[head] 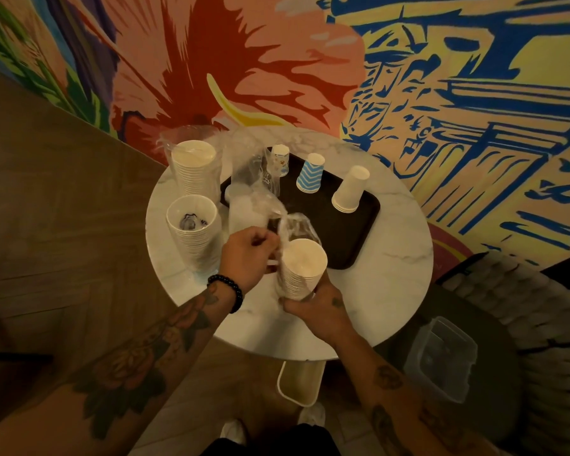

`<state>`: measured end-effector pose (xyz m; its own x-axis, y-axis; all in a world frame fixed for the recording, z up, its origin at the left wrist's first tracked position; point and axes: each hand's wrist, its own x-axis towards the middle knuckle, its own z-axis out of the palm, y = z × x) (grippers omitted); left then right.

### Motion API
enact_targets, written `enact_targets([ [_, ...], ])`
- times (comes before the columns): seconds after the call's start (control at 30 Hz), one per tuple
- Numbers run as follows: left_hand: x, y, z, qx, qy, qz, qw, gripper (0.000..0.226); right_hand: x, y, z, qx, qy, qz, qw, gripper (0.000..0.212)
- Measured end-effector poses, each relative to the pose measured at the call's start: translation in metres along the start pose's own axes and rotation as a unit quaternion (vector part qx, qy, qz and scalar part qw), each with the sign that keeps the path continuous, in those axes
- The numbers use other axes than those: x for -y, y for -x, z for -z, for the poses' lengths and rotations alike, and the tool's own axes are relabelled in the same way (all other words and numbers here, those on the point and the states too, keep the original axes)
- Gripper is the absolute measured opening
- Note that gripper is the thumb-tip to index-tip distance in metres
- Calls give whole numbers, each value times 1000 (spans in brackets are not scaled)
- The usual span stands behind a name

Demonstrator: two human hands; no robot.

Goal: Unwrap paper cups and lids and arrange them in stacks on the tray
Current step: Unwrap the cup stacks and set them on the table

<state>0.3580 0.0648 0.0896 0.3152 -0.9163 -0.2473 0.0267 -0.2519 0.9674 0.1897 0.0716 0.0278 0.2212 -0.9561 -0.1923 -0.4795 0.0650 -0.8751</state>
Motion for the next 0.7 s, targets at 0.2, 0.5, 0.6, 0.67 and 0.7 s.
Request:
enact_targets([
  [0.2,30,2,6,47,-50,79,995,10,-5,-1,-3,10,7,2,1000,91],
  [0.5,28,12,24,128,-10,-5,992,40,-33,-2,-18,22,-2,-26,999,94],
  [0.6,29,21,23,252,-89,-44,963,89,-42,-6,-26,34,45,-39,998,83],
  [0.67,31,25,11,252,-124,-83,956,114,-47,-8,-27,22,52,-38,998,67],
  [0.7,32,25,3,233,-124,-103,959,120,-45,-7,-27,16,39,-49,998,61],
])
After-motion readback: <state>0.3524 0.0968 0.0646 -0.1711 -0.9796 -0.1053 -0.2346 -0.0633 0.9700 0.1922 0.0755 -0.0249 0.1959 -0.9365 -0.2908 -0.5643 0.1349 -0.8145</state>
